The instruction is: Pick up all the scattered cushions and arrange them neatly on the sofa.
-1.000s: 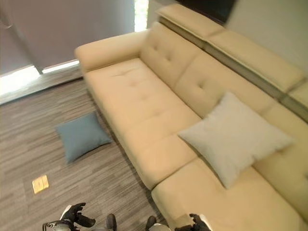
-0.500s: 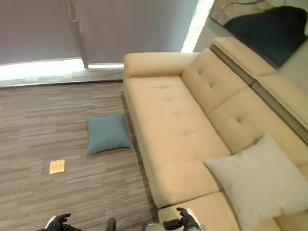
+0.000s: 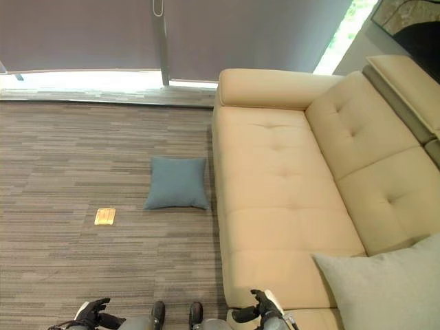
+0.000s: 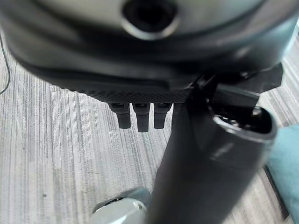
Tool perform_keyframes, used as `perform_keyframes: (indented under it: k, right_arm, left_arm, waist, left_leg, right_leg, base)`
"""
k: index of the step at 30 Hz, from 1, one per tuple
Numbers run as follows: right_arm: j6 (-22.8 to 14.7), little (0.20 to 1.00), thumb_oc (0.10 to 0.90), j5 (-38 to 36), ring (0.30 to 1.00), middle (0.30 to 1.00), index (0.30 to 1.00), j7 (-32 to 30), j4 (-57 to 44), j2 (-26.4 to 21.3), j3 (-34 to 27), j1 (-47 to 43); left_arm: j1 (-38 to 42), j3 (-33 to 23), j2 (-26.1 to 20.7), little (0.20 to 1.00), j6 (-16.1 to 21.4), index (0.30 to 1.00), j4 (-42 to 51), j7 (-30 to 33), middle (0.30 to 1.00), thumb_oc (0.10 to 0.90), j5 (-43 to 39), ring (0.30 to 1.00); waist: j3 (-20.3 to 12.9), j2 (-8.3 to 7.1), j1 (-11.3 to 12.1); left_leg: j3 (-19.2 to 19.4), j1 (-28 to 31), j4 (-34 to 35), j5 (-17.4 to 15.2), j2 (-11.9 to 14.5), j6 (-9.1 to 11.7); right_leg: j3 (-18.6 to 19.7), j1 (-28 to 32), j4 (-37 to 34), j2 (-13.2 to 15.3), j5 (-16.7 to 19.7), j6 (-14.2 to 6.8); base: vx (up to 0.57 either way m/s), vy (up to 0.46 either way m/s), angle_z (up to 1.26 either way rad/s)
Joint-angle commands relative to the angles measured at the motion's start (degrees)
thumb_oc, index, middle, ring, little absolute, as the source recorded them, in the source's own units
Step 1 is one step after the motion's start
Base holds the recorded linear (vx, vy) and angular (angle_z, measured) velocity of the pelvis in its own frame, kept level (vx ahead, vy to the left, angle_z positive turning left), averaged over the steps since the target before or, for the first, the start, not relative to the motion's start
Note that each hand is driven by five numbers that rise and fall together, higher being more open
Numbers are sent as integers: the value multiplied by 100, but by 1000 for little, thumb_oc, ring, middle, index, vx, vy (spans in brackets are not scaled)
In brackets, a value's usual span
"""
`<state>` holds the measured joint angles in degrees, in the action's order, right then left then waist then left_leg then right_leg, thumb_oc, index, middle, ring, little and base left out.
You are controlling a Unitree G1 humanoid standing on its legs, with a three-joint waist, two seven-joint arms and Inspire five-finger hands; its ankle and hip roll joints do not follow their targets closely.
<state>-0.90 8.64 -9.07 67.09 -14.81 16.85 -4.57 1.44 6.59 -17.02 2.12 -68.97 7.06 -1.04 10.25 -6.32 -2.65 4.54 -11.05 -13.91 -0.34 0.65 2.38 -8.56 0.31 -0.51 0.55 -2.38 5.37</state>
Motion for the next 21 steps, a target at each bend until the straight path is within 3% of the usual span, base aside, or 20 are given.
perform_keyframes:
  k: [1,4,10,11,12,13,14,15,18,20,21]
  right_arm:
    - [33,900,800,-36,900,900,900,-144,-32,-268,-79,195]
    - [28,900,800,-15,900,900,900,-160,-15,-277,-66,215]
    - [41,900,800,157,900,900,900,-112,62,-131,-87,303]
    - [30,900,800,173,900,900,900,-80,6,-50,-35,252]
    - [31,900,800,173,900,900,900,-79,5,-49,-35,251]
    - [29,900,800,190,900,900,900,-73,-72,-23,26,176]
    - [30,900,800,190,900,900,900,-72,-73,-23,26,175]
    - [8,900,800,187,900,900,900,-68,-163,9,62,160]
    - [7,900,800,196,900,900,900,-61,-198,12,70,177]
    - [28,900,800,225,900,900,900,-51,-157,9,112,139]
    - [43,900,800,271,900,900,900,-46,-122,-20,141,93]
  left_arm:
    - [-199,134,-129,900,28,900,62,34,900,800,6,900]
    - [-192,137,-111,900,42,900,36,42,900,800,-85,900]
    - [-248,78,-112,900,19,900,-44,11,900,800,-7,900]
    - [-188,94,-172,900,20,900,12,2,900,800,7,900]
    - [-187,94,-172,900,20,900,12,2,900,800,7,900]
    - [-125,92,-254,900,20,900,95,11,900,800,-7,900]
    - [-124,91,-254,900,20,900,95,11,900,800,-7,900]
    - [-89,98,-308,900,38,900,187,17,900,800,-23,900]
    - [-112,44,-315,900,43,900,212,27,900,800,-93,900]
    - [-127,41,-306,900,38,900,171,17,900,800,-107,900]
    - [-133,49,-296,900,35,900,103,18,900,800,-91,900]
  waist:
    - [-255,-62,-20]
    - [-214,-75,91]
    - [-385,-122,110]
    - [-352,-102,96]
    - [-350,-107,104]
    - [-252,-64,45]
    - [-249,-68,51]
    - [-206,-2,21]
    - [-213,35,24]
    - [-252,61,18]
    - [-279,44,-17]
  left_leg:
    - [-62,-134,617,-122,-43,-74]
    - [-278,-521,878,265,-25,21]
    - [-242,-185,978,157,-109,-155]
    - [-185,55,1026,57,-148,-278]
    - [-176,57,1027,56,-150,-279]
    - [-98,277,1062,-22,-163,-395]
    - [-91,280,1063,-22,-165,-397]
    - [21,492,1133,-114,-150,-450]
    - [118,719,1214,-214,-146,-469]
    - [175,910,1298,-325,-149,-450]
    - [222,1077,1347,-435,-214,-449]
  right_leg:
    - [386,-48,212,99,-312,-898]
    - [511,154,199,43,-459,-892]
    - [669,267,672,208,-626,-1061]
    - [673,3,1466,318,-521,-1156]
    - [683,-8,1486,322,-531,-1158]
    - [689,-351,2234,398,-171,-1210]
    - [696,-357,2246,401,-176,-1213]
    - [526,-599,2677,501,-20,-1214]
    - [226,-739,2637,617,-15,-1171]
    - [-85,-856,2198,624,-93,-1134]
    - [-359,-1078,1647,574,42,-1166]
  base:
    - [275,90,25]
    - [205,79,3]
    - [309,197,-38]
    - [144,136,-44]
    - [230,254,-40]
    - [85,120,-25]
    - [190,222,-21]
    - [177,145,-2]
    - [198,99,-29]
    - [262,38,-18]
    - [272,35,-32]
